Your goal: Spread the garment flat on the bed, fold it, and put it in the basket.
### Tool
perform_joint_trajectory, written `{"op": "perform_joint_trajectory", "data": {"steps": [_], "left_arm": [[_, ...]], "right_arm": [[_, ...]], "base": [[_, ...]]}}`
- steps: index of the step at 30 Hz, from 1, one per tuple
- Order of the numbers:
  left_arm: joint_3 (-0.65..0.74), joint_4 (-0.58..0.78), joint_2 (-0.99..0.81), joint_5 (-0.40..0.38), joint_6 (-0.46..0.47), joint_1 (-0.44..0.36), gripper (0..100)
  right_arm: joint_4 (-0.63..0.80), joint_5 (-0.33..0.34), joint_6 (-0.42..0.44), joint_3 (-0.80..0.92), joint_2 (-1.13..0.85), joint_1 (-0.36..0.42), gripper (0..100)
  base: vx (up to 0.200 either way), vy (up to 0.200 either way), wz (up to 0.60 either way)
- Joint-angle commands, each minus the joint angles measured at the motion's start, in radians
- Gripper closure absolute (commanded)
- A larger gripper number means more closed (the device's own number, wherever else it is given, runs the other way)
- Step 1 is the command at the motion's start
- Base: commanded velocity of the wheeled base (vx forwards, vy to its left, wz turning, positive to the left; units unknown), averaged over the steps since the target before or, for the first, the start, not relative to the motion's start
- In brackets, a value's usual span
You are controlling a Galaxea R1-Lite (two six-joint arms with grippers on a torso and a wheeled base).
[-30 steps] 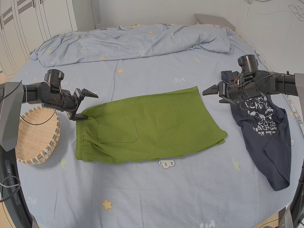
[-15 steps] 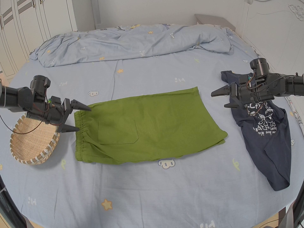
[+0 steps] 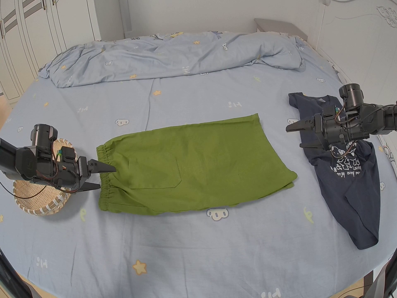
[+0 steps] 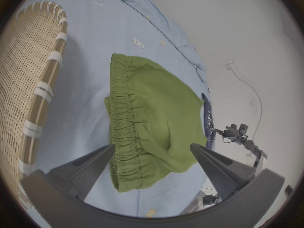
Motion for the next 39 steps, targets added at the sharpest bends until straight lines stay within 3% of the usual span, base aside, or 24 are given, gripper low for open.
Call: {"op": "perform_joint_trajectory", "data": {"steps": [1, 17, 30, 31, 39], "left_arm": [[0.034, -0.028, 0.056, 0.04, 0.034, -0.012, 0], [-0.027, -0.068, 0.164, 0.055, 0.043, -0.036, 0], [-0.087, -0.068, 0.187, 0.018, -0.03, -0.048, 0], [-0.09, -0.068, 0.19, 0.018, -0.041, -0.048, 100], [-0.095, -0.066, 0.179, 0.018, -0.049, -0.042, 100]], "right_arm": [[-0.002, 0.005, 0.0, 0.016, -0.014, -0.005, 0], [-0.002, 0.003, -0.009, 0.029, -0.01, 0.001, 0], [-0.002, 0.003, -0.009, 0.029, -0.01, 0.001, 0], [-0.002, 0.003, -0.009, 0.029, -0.01, 0.0, 0], [0.0, -0.001, -0.033, 0.042, -0.005, -0.011, 0]], "base": [[0.0, 0.0, 0.0], [0.0, 0.0, 0.0], [0.0, 0.0, 0.0], [0.0, 0.0, 0.0], [0.0, 0.0, 0.0]]}}
